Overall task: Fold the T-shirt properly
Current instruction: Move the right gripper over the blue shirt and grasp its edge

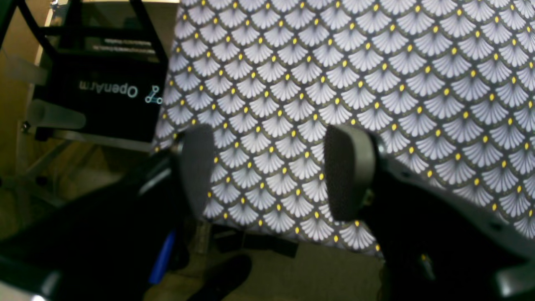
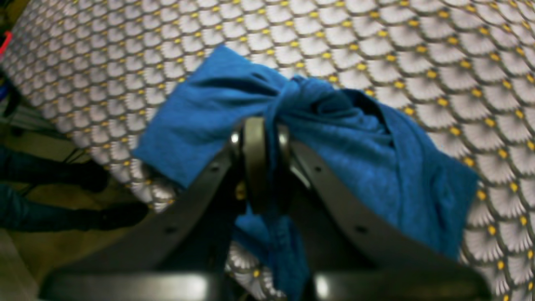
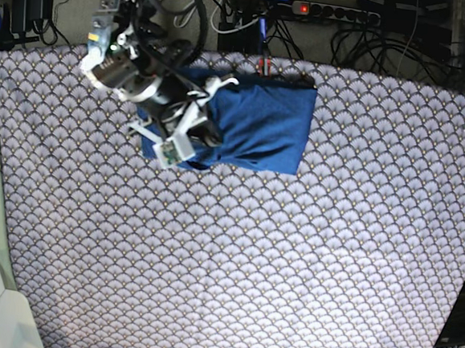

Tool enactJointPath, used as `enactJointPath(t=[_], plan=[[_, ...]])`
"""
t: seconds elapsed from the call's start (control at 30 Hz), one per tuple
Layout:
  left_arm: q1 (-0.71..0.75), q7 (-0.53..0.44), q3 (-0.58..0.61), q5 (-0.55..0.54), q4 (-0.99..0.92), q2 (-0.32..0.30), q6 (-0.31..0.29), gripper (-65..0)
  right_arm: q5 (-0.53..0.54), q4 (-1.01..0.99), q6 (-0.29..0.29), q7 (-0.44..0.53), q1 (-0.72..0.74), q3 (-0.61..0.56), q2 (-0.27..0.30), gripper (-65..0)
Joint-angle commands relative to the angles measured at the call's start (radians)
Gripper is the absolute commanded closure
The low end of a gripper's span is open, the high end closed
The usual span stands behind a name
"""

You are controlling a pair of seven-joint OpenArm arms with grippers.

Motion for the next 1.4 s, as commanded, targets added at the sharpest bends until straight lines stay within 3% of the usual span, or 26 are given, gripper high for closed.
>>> enactJointPath(t=[0.0, 0.13, 0.33, 0.53, 0.8, 1.07, 1.37], plan=[[-0.003, -0.017, -0.009, -0.005, 0.015, -0.021, 0.001, -40.4, 0.022, 0.015, -0.006, 0.026, 0.02, -0.011, -0.011, 0.0], [-0.003, -0.017, -0.009, -0.005, 0.016, -0.018, 0.001, -40.4, 0.02, -0.023, -0.079, 0.023, 0.059, -0.04, -0.012, 0.0], [-0.003, -0.019, -0.009, -0.005, 0.016, -0.016, 0.001, -40.4, 0.022, -0.085, -0.122, 0.031, 0.072, -0.169, -0.012, 0.0], [-0.003, -0.023, -0.009, -0.011, 0.016, -0.016, 0.001, -40.4, 0.022, -0.181, -0.129, 0.072, 0.107, -0.266, -0.012, 0.0], [-0.003, -0.025, -0.009, -0.01, 0.016, -0.019, 0.001, -40.4, 0.025, -0.306, -0.129, 0.08, 0.181, -0.266, -0.012, 0.0], [-0.003, -0.022, -0.009, -0.007, 0.016, -0.021, 0.001, -40.4, 0.17, -0.41, -0.129, 0.081, 0.253, -0.266, -0.012, 0.0], [-0.003, -0.023, -0.009, -0.005, 0.016, -0.021, 0.001, -40.4, 0.176, -0.45, -0.14, 0.137, 0.265, -0.359, -0.012, 0.0]])
